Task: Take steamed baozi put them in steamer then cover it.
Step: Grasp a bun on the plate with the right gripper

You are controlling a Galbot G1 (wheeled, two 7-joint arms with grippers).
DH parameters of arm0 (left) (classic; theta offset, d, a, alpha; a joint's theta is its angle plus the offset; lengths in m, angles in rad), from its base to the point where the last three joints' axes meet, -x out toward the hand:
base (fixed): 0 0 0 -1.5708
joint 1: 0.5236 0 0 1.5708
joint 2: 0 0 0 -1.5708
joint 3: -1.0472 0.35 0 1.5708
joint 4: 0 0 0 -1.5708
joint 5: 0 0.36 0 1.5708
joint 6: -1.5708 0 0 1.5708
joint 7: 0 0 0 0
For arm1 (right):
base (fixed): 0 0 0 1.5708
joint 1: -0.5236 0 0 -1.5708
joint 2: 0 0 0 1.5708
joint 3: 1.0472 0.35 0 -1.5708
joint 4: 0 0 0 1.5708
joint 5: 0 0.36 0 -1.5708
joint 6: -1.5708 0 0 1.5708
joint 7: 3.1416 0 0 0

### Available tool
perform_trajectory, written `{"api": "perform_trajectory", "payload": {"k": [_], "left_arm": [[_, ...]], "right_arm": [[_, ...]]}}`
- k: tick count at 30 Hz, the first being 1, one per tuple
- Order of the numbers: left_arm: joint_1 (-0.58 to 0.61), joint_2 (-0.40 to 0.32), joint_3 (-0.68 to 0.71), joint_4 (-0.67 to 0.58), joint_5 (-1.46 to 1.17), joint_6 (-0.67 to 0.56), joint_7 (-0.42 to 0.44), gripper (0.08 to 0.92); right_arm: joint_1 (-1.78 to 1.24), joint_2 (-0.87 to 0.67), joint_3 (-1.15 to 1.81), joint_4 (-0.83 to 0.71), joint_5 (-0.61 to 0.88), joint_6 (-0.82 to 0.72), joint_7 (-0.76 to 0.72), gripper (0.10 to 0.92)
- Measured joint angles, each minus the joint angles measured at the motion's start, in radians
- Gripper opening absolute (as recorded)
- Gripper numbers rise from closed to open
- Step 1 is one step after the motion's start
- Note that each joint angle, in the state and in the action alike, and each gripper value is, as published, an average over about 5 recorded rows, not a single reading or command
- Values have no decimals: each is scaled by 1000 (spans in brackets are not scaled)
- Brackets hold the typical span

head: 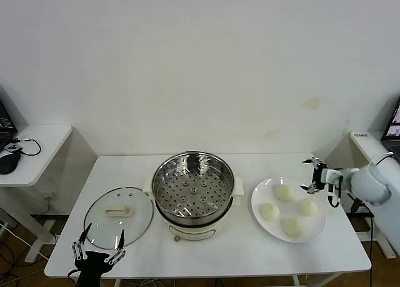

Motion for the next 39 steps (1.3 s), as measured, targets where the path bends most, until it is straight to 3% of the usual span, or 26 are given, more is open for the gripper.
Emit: {"api": "perform_trajectory", "payload": {"k": [11,28,32,39], "left_arm": [[-2,2,-17,5,3,0,5,823],[-6,-5,-39,17,7,-6,8,823],[-7,-6,-43,23,6,-8,8,823],[-9,-5,-50,27,2,-11,6,823]], "right_arm": [[173,64,-272,-143,-2,21,-70,823],[239,226,-364,-338,-46,35,-61,821],[243,251,-370,-374,-61,35,-58,789],[253,279,-375,-411,-80,32,-55,656]]}}
